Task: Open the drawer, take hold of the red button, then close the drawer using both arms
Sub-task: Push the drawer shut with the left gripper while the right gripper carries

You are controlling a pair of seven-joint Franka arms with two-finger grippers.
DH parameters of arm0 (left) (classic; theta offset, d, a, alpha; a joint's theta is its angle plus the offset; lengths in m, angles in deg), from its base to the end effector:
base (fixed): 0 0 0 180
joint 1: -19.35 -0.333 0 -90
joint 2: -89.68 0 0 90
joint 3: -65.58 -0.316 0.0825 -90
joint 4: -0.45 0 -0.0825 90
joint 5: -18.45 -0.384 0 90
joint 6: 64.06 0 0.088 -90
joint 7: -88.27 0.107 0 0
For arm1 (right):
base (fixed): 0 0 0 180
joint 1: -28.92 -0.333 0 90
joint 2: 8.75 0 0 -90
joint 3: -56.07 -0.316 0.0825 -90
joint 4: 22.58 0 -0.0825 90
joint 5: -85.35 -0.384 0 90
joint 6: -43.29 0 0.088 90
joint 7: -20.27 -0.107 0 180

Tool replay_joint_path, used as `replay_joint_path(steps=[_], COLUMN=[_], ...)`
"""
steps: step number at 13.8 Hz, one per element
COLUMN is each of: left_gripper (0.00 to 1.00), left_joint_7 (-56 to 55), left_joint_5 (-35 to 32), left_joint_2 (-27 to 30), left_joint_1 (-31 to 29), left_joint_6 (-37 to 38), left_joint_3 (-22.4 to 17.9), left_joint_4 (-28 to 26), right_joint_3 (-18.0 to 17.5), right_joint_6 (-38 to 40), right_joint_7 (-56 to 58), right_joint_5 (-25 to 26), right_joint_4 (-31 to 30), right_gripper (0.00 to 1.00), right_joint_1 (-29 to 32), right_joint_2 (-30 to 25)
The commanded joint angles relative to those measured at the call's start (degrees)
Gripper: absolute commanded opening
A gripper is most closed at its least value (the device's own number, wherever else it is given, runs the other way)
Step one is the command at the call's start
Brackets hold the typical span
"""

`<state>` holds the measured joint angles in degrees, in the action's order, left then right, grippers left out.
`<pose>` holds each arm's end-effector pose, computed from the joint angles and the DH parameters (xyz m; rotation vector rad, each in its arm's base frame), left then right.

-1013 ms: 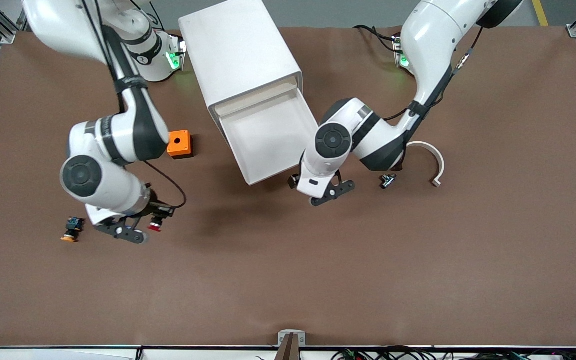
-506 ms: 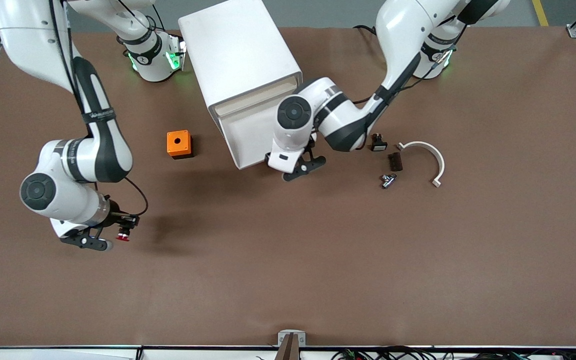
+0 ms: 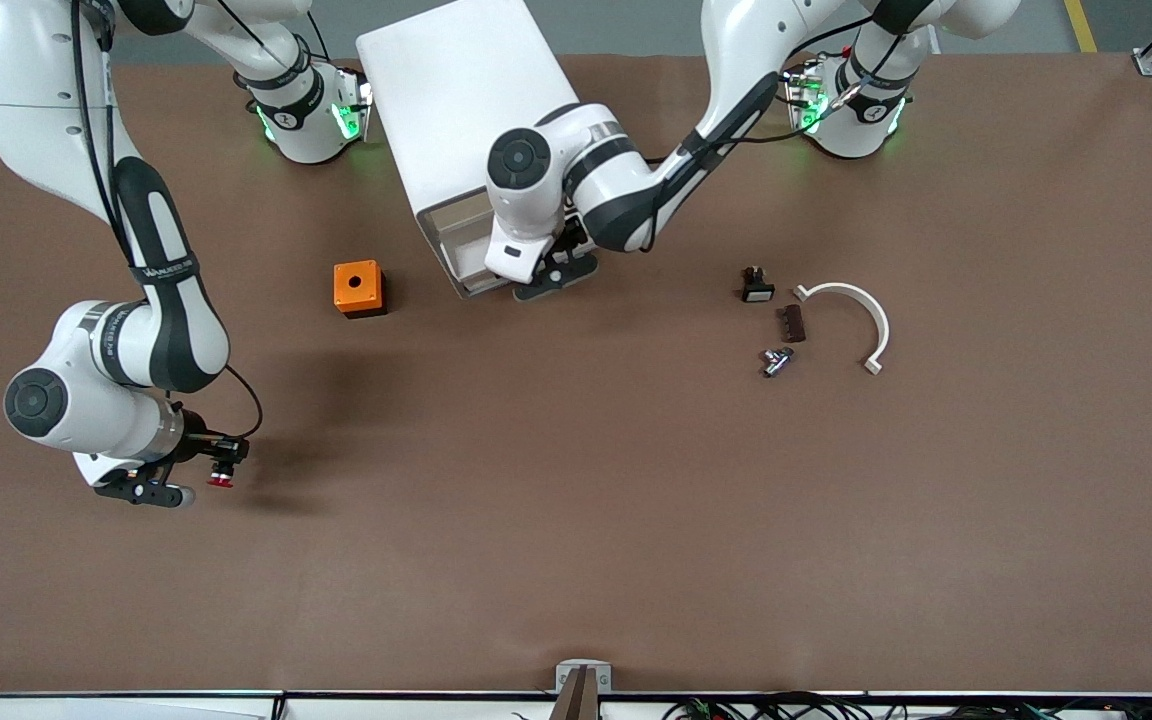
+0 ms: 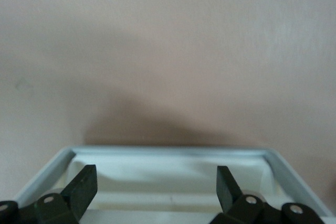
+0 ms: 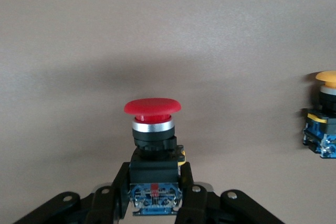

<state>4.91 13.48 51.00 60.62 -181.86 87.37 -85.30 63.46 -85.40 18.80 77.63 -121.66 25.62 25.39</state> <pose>0.3609 -0.6027 0.2881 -3.0555 -0.5867 0.2720 0.6608 -0.0359 0.2345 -3.0983 0.2574 0.1111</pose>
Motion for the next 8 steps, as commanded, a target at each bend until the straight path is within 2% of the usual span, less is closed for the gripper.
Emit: replay_joint_path(steps=[1, 8], left_gripper=[1.0, 1.0], left_joint_7=[-3.91, -5.59], left_joint_5=[0.31, 0.31], left_joint_2=[-0.42, 0.01], left_joint_1=[3.02, 3.12], left_joint_6=[-0.23, 0.11], left_joint_3=[-0.08, -0.25], left_joint_4=[-0.21, -0.21], right_joint_3=[-1.05, -1.05], right_joint_6=[-0.68, -5.78], right_joint_7=[5.76, 6.92], right_joint_5=[-3.16, -3.35], right_joint_4=[-0.58, -1.11], right_gripper=[0.01, 0.01], right_joint_1=[2.85, 4.79], right_joint_2=[0.13, 2.77])
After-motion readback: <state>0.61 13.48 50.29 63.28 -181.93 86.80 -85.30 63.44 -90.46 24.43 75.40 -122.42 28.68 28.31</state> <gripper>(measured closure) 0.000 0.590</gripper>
